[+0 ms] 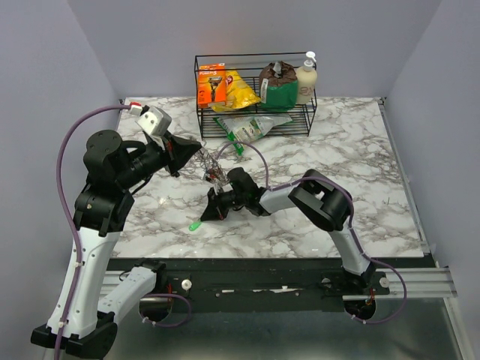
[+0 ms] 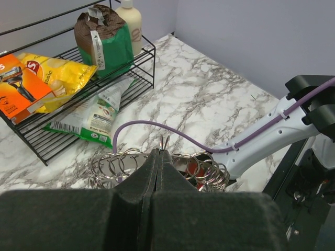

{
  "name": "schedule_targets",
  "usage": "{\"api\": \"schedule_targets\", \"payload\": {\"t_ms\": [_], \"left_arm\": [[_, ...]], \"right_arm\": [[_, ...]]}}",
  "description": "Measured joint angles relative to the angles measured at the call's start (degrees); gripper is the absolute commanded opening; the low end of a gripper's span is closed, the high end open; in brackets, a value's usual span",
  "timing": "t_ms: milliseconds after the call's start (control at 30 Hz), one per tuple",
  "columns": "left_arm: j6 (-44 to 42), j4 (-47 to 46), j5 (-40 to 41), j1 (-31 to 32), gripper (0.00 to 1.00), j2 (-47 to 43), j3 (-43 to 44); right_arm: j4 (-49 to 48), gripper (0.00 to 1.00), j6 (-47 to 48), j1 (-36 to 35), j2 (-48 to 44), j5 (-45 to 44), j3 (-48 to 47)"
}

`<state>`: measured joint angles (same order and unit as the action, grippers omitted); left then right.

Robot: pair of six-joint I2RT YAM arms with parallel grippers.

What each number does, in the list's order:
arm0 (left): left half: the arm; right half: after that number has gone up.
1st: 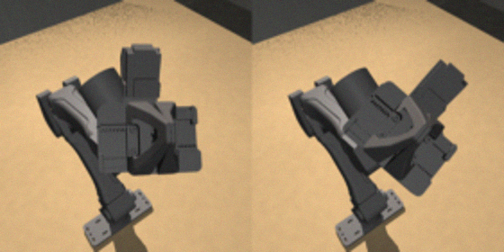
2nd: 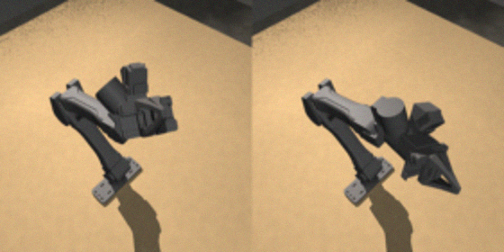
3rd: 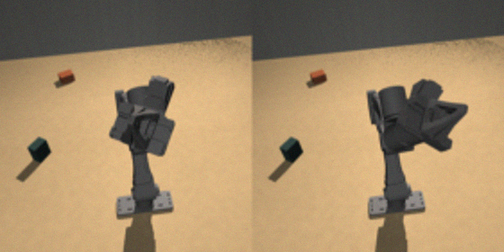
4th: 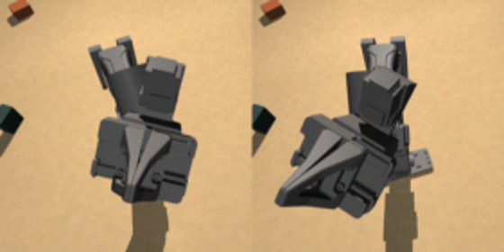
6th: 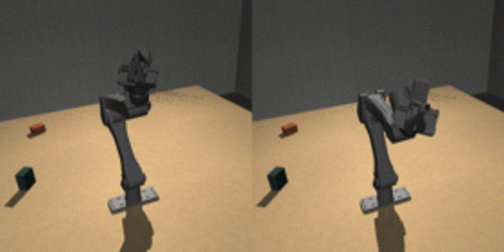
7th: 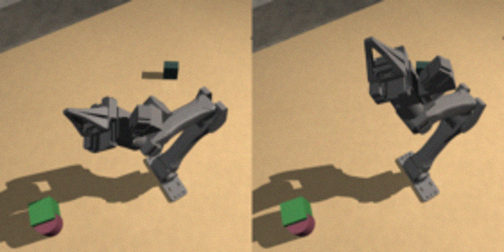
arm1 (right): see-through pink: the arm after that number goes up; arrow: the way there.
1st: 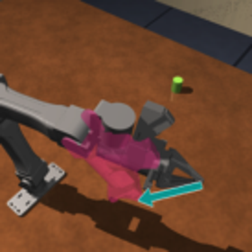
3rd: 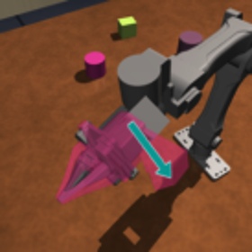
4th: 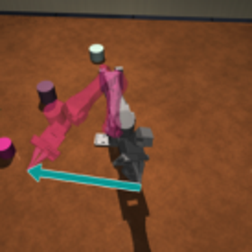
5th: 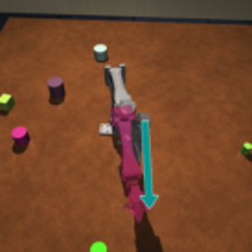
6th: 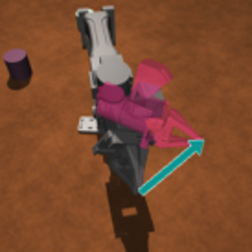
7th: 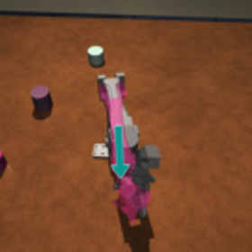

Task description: Put the keys on the keyring

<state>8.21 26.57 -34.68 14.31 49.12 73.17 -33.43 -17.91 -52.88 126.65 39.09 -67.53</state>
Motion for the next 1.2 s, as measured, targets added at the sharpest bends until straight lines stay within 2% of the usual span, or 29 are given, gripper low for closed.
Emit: {"api": "schedule_targets", "payload": {"t_ms": [433,733,933,1200], "left_arm": [[-2.01,2.43,-0.04,0.00,0.00,-0.42,0.04],[-2.45,-0.68,-5.14,0.00,0.00,-3.39,-0.81],[-3.15,-1.16,-6.56,0.00,0.00,-3.58,-1.88],[-5.81,-0.81,-7.19,0.00,0.00,-3.65,-5.46]], "right_arm": [[-0.04,0.01,-1.33,0.94,-10.80,-2.21,10.99],[-1.40,0.01,-2.56,6.75,-21.90,-4.33,19.98],[-0.63,0.01,-1.51,8.09,-31.23,-4.94,23.41],[7.78,0.01,4.42,8.09,-46.90,-7.23,24.04]]}}
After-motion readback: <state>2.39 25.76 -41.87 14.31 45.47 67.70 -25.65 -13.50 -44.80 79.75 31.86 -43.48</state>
